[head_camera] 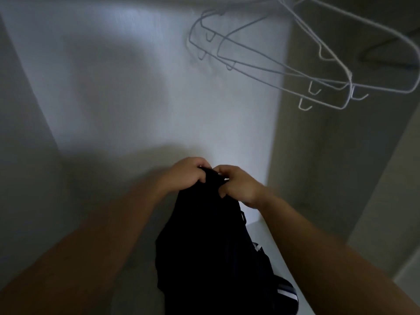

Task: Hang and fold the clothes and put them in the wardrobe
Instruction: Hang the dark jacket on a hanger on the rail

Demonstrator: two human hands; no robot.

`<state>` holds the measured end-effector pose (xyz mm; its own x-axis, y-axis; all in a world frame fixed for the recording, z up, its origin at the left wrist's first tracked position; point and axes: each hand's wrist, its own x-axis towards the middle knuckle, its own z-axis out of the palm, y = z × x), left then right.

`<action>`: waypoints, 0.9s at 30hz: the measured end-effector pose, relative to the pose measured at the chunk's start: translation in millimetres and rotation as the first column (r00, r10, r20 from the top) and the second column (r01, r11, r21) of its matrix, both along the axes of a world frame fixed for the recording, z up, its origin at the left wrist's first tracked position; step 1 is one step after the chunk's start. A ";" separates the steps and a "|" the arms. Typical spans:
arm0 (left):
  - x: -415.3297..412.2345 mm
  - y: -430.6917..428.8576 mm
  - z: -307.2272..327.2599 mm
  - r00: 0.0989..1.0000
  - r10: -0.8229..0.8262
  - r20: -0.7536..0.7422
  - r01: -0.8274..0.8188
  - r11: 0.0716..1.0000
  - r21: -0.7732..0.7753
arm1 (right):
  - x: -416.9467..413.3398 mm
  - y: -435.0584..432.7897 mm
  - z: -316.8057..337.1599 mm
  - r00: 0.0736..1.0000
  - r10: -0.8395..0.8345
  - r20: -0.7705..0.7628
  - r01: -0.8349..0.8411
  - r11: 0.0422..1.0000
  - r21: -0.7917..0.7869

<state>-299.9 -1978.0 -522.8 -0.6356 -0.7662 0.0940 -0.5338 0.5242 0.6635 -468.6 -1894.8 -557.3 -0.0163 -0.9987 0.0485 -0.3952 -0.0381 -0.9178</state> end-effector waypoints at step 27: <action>61.0 -11.2 94.7 0.993 0.109 -0.055 -0.121 0.926 -0.357 | -7.6 -4.5 72.7 0.881 -0.093 0.464 0.033 0.990 0.134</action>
